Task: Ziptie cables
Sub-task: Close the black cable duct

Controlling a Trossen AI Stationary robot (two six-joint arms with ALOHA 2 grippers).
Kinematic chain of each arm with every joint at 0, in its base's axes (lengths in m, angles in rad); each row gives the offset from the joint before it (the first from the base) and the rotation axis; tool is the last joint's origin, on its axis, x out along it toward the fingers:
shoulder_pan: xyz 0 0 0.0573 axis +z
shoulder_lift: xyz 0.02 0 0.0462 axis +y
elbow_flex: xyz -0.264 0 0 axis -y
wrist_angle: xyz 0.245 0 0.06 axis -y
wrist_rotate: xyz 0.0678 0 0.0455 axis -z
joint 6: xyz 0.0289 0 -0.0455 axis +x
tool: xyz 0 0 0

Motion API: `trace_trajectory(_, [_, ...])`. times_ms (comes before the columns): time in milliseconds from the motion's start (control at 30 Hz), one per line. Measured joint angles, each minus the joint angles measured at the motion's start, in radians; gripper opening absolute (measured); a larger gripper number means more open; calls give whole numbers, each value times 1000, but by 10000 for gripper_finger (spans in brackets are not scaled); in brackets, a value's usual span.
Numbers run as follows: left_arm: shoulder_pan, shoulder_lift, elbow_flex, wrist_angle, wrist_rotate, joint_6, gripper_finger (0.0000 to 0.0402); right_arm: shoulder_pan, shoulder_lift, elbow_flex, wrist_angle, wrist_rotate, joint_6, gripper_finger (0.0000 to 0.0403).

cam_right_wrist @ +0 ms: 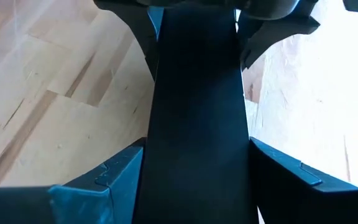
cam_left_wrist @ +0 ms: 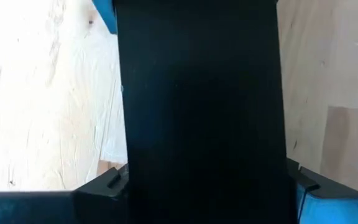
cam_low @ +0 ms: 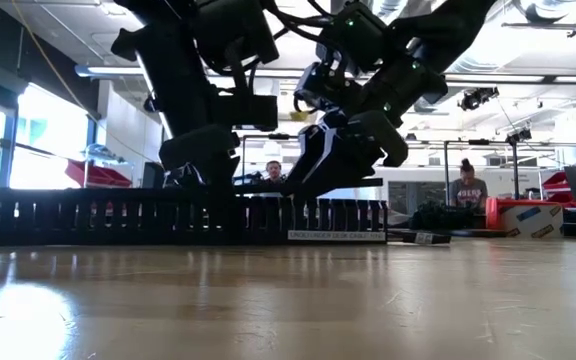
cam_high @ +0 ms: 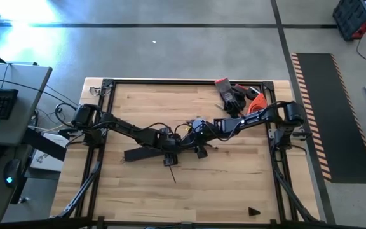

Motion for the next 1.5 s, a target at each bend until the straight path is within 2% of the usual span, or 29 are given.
trace_trajectory(233, [-5,0,-12,16,-4,-3,196,11,-23,0,-20,27,2,217])
trace_trajectory(400, [-9,0,-14,20,-23,0,197,9,26,3,-7,12,21,234])
trace_trajectory(567, [-17,0,-15,14,-27,10,198,8,87,7,10,1,32,231])
trace_trajectory(800, [-23,-30,-13,-25,-29,54,203,7,100,7,22,-14,55,231])
trace_trajectory(1133, [-16,-125,-13,-79,66,124,242,6,102,6,29,-38,63,231])
trace_trajectory(1433, [-10,-148,-10,-96,88,147,245,7,103,2,30,-34,81,231])
trace_trajectory(1500, [-9,-175,-10,-84,120,173,245,8,102,1,27,-35,74,231])
